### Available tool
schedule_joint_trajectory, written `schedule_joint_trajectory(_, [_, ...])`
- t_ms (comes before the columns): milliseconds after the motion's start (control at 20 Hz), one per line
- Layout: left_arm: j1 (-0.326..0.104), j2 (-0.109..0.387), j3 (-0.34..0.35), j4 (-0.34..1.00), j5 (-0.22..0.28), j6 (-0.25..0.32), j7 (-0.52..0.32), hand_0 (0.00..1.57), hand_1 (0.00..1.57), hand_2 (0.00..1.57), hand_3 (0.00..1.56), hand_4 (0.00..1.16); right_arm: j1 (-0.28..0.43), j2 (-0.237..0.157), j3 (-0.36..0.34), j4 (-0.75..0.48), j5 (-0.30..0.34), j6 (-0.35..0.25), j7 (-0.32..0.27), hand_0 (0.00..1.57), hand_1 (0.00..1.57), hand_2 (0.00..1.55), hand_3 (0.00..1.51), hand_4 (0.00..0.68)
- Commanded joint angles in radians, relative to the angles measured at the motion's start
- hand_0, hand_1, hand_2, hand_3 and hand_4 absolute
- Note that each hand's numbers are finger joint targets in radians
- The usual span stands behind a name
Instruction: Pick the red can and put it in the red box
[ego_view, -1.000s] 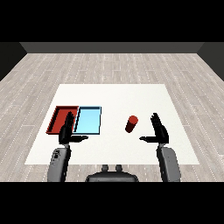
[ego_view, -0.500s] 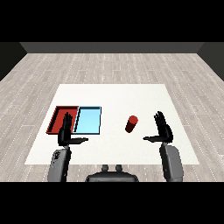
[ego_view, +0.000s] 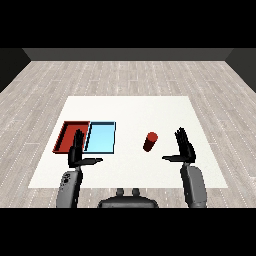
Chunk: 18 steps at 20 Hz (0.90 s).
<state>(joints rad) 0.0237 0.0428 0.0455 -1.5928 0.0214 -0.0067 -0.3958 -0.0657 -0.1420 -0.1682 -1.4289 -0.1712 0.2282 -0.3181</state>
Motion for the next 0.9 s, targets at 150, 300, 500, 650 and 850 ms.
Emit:
schedule_joint_trajectory(150, [0.041, -0.013, -0.021, -0.039, -0.012, 0.004, -0.014, 0.00, 0.00, 0.00, 0.00, 0.00, -0.012, -0.033, -0.035, 0.043, -0.038, 0.052, -0.014, 0.00, 0.00, 0.00, 0.00, 0.000])
schedule_joint_trajectory(300, [0.029, -0.032, -0.047, -0.047, -0.027, 0.020, 0.011, 0.00, 0.00, 0.00, 0.00, 0.00, -0.089, 0.045, 0.036, 0.101, 0.044, -0.052, -0.025, 0.00, 0.00, 0.00, 0.00, 0.000])
schedule_joint_trajectory(500, [-0.005, 0.018, 0.030, -0.022, 0.040, -0.021, 0.039, 0.00, 0.00, 0.00, 0.00, 0.00, -0.144, 0.035, 0.019, 0.251, 0.036, -0.017, -0.079, 0.00, 0.00, 0.00, 0.00, 0.000])
schedule_joint_trajectory(650, [-0.023, 0.001, 0.018, -0.018, 0.038, -0.006, 0.055, 0.00, 0.00, 0.00, 0.00, 0.00, -0.225, 0.029, -0.008, 0.301, -0.012, -0.024, -0.018, 0.00, 0.00, 0.00, 0.00, 0.000])
schedule_joint_trajectory(850, [-0.038, 0.017, 0.039, 0.022, 0.054, -0.033, 0.024, 0.00, 0.00, 0.00, 0.00, 0.00, -0.197, 0.055, 0.021, 0.297, 0.008, -0.057, -0.051, 0.00, 0.00, 0.00, 0.00, 0.000])
